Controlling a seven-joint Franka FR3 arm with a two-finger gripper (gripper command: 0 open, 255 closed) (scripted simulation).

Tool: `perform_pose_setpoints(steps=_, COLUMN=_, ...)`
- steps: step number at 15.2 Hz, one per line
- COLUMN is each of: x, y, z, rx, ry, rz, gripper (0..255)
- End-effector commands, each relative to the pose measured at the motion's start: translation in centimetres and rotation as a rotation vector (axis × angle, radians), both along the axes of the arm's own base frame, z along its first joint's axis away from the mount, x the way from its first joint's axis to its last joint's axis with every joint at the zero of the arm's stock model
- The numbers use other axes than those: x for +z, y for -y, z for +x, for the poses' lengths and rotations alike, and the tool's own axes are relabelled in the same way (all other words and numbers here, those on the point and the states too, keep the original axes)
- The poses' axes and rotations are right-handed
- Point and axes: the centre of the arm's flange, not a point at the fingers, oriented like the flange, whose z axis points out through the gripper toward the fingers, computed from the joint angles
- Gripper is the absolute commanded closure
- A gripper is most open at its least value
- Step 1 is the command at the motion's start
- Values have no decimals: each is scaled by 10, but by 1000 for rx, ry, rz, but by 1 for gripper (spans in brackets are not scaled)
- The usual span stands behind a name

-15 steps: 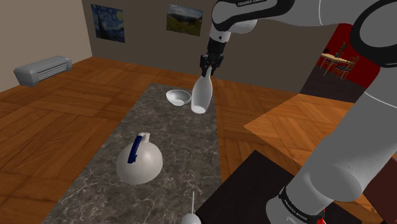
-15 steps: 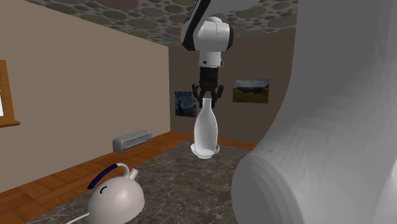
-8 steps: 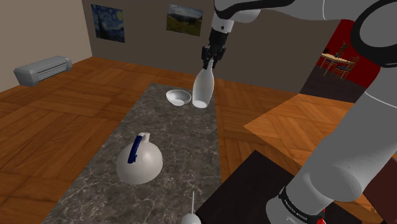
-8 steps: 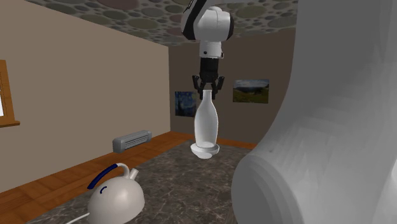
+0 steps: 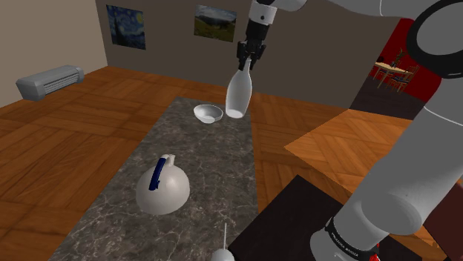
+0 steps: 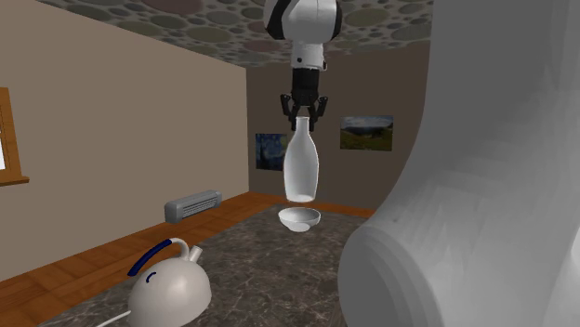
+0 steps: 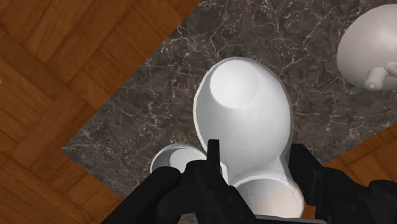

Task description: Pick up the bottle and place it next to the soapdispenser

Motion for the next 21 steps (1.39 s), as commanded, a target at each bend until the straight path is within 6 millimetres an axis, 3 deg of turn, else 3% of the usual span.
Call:
perform_pose_setpoints(steps=1, x=11, y=1, z=-1, rx=0, ry=0, rz=0, gripper=255)
perform_pose_setpoints(steps=15, x=82, y=1, z=-1, rx=0, ry=0, rz=0, gripper=255)
perform_pose_setpoints(steps=21, x=82, y=-70, z=-36, rx=0, ry=0, rz=0, gripper=255)
